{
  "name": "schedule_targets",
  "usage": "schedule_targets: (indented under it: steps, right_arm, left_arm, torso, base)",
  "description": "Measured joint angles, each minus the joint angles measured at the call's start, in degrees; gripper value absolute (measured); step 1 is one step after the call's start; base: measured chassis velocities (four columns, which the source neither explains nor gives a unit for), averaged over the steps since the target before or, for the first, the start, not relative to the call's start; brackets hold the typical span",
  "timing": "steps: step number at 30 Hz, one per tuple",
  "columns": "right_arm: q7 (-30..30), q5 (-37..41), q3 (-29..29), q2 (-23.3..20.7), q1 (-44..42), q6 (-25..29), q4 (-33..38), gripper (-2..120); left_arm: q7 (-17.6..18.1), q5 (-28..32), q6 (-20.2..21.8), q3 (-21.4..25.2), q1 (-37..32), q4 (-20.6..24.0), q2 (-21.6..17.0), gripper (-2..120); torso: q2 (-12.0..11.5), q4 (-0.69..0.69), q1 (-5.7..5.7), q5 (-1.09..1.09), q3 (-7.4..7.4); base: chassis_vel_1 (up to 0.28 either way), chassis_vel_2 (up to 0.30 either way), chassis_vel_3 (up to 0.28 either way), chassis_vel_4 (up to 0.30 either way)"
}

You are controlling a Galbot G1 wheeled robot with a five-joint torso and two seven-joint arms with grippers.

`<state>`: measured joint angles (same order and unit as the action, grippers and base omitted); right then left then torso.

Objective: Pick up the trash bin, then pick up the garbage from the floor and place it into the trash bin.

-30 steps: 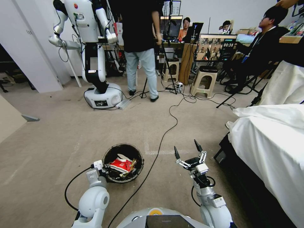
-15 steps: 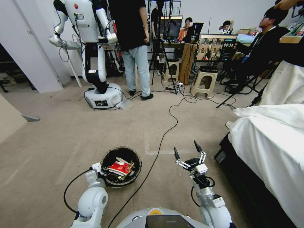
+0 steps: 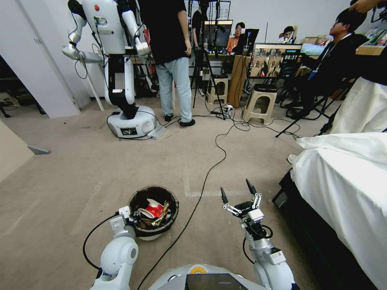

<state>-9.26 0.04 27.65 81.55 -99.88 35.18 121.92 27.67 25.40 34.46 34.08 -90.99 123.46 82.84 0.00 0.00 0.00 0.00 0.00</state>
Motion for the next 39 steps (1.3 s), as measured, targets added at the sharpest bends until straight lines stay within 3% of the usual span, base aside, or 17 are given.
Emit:
schedule_targets:
  steps: [24, 39]
  right_arm:
    - [-0.7, -0.2, -0.6, 0.1, -0.2, 0.3, -0.4, 100]
    - [-0.7, -0.2, -0.3, 0.1, 0.1, 0.4, -0.3, 100]
  left_arm:
    - [-2.2, -2.7, -3.2, -1.0, -0.8, 3.0, -0.1, 67]
    - [-2.5, -6.4, -4.3, -2.3, -2.8, 8.0, 0.1, 67]
  torso:
    - [0.0, 0.0, 0.0, 0.0, 0.0]
    - [0.0, 0.0, 0.0, 0.0, 0.0]
  base:
    - [0.0, 0.0, 0.0, 0.0]
    - [0.0, 0.0, 0.0, 0.0]
